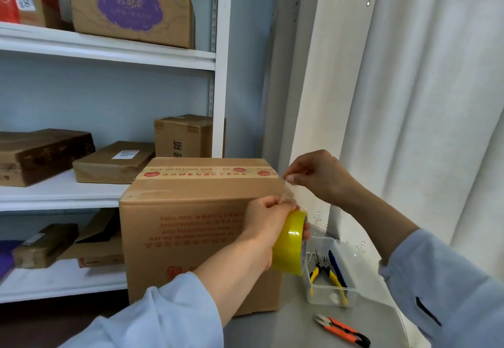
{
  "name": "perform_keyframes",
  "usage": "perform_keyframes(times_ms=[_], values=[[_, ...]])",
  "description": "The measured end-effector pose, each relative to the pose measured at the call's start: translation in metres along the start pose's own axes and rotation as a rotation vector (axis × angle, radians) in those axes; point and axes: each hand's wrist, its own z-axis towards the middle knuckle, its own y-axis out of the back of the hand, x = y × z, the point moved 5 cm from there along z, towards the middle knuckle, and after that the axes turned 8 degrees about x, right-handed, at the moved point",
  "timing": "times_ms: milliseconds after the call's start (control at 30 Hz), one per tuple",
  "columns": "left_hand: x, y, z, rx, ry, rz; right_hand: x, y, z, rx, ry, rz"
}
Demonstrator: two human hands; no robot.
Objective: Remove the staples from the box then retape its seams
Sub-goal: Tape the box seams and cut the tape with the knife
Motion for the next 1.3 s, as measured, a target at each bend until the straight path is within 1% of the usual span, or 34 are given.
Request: perform_keyframes(times_ms=[267,367,433,567,733,867,1100,1300], values=[[0.004,0.003,0.018,-0.085,0.018,-0.059,-0.010,-0.007,0.028,0.166,-0.015,0.008],[0.007,0.007,0.026,-0.152,-0.006,-0.007,-0.012,-0.009,0.037,0.231,0.003,-0.014],[0.010,0.008,0.028,-0.177,-0.018,-0.011,-0.014,-0.011,0.041,0.261,0.028,-0.024],[0.012,0.009,0.026,-0.200,-0.025,0.018,-0.019,-0.016,0.041,0.252,0.065,0.004],[0.006,0.026,0.018,-0.211,-0.049,0.110,-0.020,-0.021,0.036,0.222,0.057,0.154],[0.003,0.028,0.011,-0.212,-0.051,0.118,-0.015,-0.024,0.036,0.218,0.059,0.166],[0.006,0.008,0.016,-0.206,0.011,0.033,-0.013,-0.013,0.038,0.305,0.070,0.085],[0.016,0.008,0.020,-0.241,0.021,0.012,-0.021,-0.019,0.044,0.310,0.092,0.007]])
